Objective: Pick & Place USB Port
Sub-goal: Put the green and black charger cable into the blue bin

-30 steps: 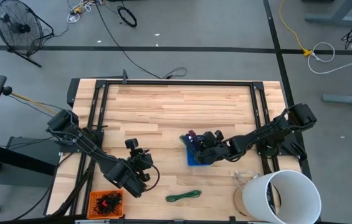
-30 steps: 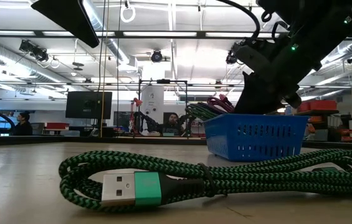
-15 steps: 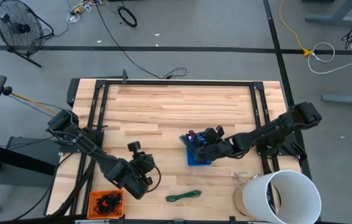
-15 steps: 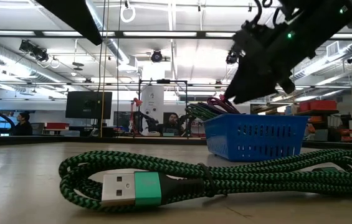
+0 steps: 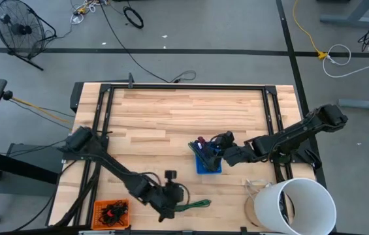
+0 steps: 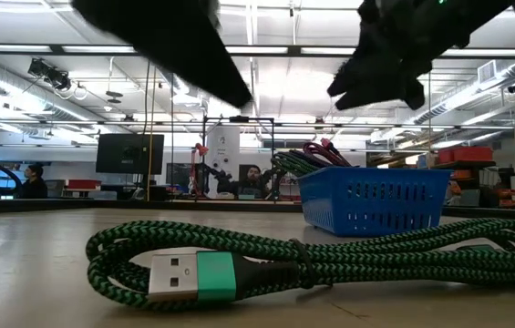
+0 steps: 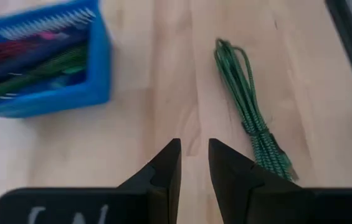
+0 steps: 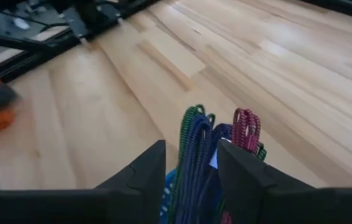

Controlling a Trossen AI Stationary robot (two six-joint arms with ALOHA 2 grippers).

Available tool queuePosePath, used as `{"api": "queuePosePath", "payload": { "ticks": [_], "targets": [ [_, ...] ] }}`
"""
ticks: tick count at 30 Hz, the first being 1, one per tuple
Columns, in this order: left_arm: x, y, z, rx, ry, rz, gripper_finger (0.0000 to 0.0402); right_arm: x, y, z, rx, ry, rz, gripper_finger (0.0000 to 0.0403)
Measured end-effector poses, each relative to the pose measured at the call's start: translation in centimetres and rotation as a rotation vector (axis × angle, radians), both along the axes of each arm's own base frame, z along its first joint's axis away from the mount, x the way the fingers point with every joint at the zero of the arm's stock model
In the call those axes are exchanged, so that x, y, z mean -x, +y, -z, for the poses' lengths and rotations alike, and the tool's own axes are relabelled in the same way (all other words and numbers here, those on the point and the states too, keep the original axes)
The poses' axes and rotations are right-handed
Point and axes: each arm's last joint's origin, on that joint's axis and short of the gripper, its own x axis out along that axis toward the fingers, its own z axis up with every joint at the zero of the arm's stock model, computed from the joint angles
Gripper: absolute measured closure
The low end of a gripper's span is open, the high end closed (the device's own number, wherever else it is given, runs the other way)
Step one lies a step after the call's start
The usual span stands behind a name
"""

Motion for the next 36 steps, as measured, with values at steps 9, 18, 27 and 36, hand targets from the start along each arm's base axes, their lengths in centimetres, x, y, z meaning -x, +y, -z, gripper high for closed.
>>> {"api": "queuePosePath", "payload": {
  "ticks": [9, 18, 27, 36],
  "targets": [
    [-3.0, 1.4, 5.4, 0.154, 0.137, 0.024, 0.0316, 0.3, 0.6, -0.8, 0.014, -0.035, -0.04, 0.0268],
    [-3.8, 0.9, 5.5, 0.296, 0.118, 0.114, 0.0316, 0.3, 0.6, -0.8, 0.017, -0.035, -0.038, 0.0268],
    [-3.6, 0.4, 5.5, 0.382, 0.144, 0.093, 0.0312, 0.4, 0.6, -0.7, 0.016, -0.031, -0.04, 0.0268],
    [-3.6, 0.3, 5.5, 0.435, 0.161, 0.066, 0.0235, 0.4, 0.6, -0.7, 0.015, -0.032, -0.039, 0.0268]
  ]
}}
